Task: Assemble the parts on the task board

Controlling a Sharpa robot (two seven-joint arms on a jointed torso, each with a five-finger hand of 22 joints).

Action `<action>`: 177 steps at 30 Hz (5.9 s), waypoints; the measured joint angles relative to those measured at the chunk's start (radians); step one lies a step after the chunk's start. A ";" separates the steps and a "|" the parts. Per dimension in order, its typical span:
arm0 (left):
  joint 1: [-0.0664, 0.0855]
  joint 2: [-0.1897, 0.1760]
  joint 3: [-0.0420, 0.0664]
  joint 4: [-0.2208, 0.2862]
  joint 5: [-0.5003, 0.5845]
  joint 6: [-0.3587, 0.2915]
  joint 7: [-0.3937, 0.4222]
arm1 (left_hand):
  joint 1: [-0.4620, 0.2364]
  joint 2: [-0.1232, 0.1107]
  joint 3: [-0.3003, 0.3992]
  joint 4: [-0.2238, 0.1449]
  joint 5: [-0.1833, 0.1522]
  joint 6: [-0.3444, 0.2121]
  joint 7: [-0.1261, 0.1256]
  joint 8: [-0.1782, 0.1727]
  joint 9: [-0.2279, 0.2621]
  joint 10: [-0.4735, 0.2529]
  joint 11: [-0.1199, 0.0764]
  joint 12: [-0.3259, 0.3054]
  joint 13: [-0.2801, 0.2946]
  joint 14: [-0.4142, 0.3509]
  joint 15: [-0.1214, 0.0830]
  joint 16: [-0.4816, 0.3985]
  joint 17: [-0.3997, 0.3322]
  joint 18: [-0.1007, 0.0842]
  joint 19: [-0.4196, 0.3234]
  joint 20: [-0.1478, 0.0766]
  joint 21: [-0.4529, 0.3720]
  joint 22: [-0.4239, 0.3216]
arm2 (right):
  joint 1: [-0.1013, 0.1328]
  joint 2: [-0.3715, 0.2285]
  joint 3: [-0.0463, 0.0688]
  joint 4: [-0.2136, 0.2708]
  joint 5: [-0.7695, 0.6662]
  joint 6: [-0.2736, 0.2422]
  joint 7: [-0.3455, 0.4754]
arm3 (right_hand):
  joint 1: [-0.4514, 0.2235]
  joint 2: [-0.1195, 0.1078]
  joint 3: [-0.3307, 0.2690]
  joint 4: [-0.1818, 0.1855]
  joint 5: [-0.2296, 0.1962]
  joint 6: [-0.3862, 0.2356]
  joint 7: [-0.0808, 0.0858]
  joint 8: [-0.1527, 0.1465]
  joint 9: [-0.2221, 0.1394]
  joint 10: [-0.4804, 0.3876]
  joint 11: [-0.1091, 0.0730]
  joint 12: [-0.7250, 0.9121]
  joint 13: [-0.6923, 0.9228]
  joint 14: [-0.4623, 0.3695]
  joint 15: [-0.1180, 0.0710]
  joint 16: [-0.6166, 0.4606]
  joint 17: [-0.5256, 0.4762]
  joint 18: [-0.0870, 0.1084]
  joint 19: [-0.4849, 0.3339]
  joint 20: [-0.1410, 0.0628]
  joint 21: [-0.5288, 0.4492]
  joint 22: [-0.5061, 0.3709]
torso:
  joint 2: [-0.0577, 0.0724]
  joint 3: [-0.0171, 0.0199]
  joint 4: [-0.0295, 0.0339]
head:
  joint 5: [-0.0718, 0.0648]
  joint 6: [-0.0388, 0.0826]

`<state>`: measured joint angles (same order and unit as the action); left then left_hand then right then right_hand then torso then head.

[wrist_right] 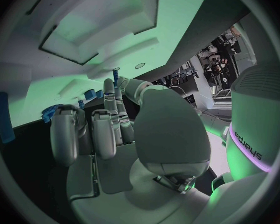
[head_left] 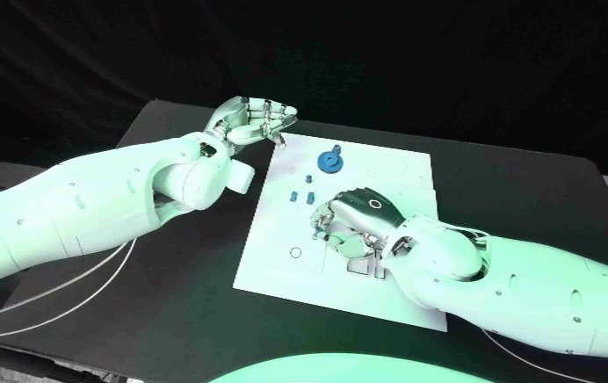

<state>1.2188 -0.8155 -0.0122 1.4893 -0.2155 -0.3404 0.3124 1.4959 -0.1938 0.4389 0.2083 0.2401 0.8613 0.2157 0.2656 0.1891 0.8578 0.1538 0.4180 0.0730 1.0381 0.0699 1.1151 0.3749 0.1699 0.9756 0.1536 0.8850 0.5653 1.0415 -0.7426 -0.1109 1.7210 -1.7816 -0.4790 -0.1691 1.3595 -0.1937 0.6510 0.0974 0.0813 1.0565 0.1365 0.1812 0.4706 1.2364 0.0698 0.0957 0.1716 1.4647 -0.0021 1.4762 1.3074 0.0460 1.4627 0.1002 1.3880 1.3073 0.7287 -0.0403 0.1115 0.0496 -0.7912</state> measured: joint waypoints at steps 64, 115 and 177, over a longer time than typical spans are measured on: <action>0.000 -0.006 -0.001 -0.002 0.001 0.000 -0.005 | 0.000 0.000 0.008 -0.003 0.000 0.000 0.000 0.000 -0.001 -0.007 0.000 0.004 0.000 -0.004 0.004 0.000 -0.002 0.000 -0.004 0.004 -0.004 -0.002 | 0.104 -0.229 0.015 0.100 0.000 0.011 -0.038 | -0.099 -0.064 -0.129 0.026 0.049 -0.106 0.024 -0.082 -0.039 -0.114 0.026 -0.017 -0.027 0.002 0.017 -0.002 -0.001 0.000 0.003 0.011 -0.089 0.000 | -0.002 -0.0003 -0.0031 | -0.045 0.024; 0.000 -0.007 -0.003 -0.010 0.001 0.000 -0.009 | -0.004 -0.004 0.011 -0.006 0.000 0.000 0.000 0.004 0.000 -0.007 0.000 0.008 0.000 -0.004 0.004 0.000 -0.003 0.000 -0.004 0.004 -0.004 -0.001 | 0.121 -0.232 0.011 0.037 0.085 0.194 -0.038 | 0.084 0.033 -0.155 0.104 0.006 0.029 -0.007 -0.039 -0.064 0.007 -0.007 0.023 -0.057 0.004 -0.004 0.001 0.001 0.016 0.005 -0.005 -0.038 0.000 | -0.002 -0.0006 -0.0020 | -0.073 0.022; -0.012 0.030 -0.006 -0.045 0.006 0.002 -0.017 | -0.004 -0.004 0.014 -0.008 0.000 0.000 0.000 0.008 0.000 -0.014 0.000 0.008 0.000 -0.004 0.004 0.000 -0.005 0.000 -0.004 0.004 -0.004 -0.002 | 0.001 0.068 -0.005 0.025 0.073 0.093 -0.009 | 0.035 0.020 -0.128 0.109 0.014 0.024 -0.009 -0.029 -0.052 0.022 -0.007 0.002 -0.057 0.000 -0.007 0.000 0.000 0.016 0.002 -0.009 -0.029 0.001 | -0.012 -0.0025 -0.0019 | -0.010 0.007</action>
<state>1.2072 -0.7855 -0.0182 1.4444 -0.2095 -0.3380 0.2958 1.4920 -0.1976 0.4527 0.2000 0.2401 0.8614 0.2157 0.2733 0.1887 0.8436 0.1538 0.4260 0.0731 1.0345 0.0735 1.1152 0.3698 0.1699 0.9719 0.1573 0.8813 0.5636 1.0426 -0.6741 -0.1158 1.7463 -1.7083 -0.3864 -0.1783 1.3947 -0.1741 0.5229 0.2067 0.0952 1.0803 0.1270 0.1522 0.4187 1.2579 0.0627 0.0978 0.1145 1.4648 -0.0093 1.4764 1.3073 0.0615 1.4645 0.0913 1.3593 1.3079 0.7172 -0.0428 0.1096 0.0399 -0.7842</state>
